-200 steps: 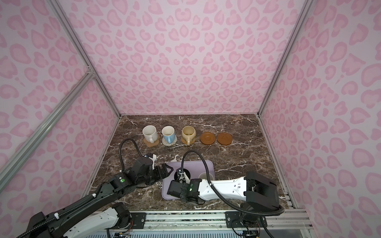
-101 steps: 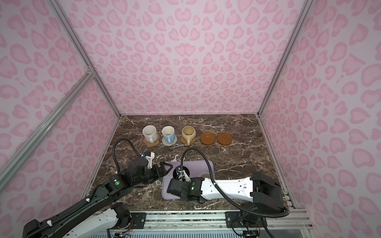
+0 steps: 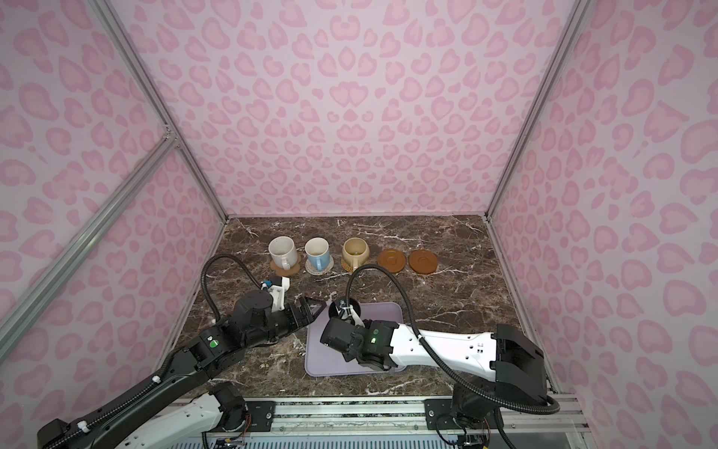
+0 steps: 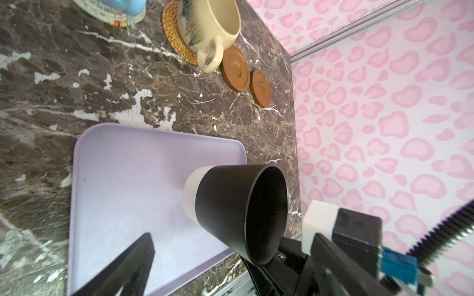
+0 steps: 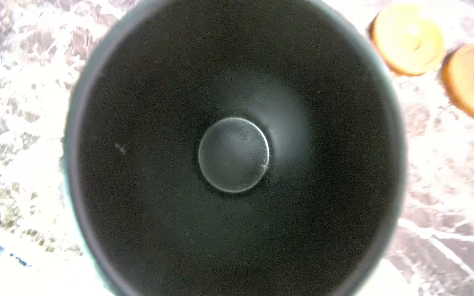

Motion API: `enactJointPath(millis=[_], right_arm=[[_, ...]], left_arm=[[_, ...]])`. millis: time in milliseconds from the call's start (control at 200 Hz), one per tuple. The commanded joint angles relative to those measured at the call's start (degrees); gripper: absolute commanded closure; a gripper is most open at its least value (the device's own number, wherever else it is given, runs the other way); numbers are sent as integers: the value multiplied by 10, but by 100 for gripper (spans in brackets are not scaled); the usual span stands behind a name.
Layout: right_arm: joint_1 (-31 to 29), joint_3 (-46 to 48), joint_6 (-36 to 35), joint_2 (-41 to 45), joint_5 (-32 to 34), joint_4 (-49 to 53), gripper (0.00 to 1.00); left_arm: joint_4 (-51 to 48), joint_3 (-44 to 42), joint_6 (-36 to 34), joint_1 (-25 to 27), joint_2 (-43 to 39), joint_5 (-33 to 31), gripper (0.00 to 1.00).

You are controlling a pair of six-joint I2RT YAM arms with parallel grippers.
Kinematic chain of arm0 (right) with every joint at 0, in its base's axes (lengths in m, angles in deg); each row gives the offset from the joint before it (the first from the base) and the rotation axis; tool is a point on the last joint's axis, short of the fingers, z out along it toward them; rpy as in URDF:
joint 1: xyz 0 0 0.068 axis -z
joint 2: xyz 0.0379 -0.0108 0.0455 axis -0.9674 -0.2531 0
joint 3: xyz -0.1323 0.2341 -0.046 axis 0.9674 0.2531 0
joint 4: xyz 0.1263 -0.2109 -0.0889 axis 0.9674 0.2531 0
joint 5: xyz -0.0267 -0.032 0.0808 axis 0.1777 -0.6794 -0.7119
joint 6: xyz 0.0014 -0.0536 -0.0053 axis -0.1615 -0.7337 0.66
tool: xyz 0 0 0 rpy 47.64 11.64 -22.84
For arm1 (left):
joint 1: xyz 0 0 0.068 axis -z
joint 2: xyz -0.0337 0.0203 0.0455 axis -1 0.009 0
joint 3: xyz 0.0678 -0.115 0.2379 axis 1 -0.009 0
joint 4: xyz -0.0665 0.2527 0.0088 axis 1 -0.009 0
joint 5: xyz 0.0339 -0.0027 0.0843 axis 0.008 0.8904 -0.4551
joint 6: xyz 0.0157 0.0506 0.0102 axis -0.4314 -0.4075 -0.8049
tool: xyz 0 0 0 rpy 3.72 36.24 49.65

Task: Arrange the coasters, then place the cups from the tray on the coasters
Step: 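Lift the black mug with the right gripper toward the brown wooden coaster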

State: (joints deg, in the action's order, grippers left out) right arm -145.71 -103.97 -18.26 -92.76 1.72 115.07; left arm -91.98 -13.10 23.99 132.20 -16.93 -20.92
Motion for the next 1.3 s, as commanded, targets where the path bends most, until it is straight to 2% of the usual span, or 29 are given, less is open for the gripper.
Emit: enactJointPath(millis=[0,250,495,750,1020,1295], right_arm=[[15,-5,-35,16,37,-22,100],[55,-33,-74,37,42,-11,100],[116,-29,-104,78,20,-34,100],[213,-43,-133,95,-33,-41,100],[319,-53,-163,71,-86,-71,100],[391,-71,-183,27,-135,-89,100]], left_arm=[[-7,28,-22,-1,4,-17,3],[14,71,-35,-1,24,-12,3],[26,127,-69,-1,57,-4,3],[33,194,-113,-2,120,-7,2],[-1,315,-158,-9,217,21,1],[9,366,-174,-19,290,27,2]])
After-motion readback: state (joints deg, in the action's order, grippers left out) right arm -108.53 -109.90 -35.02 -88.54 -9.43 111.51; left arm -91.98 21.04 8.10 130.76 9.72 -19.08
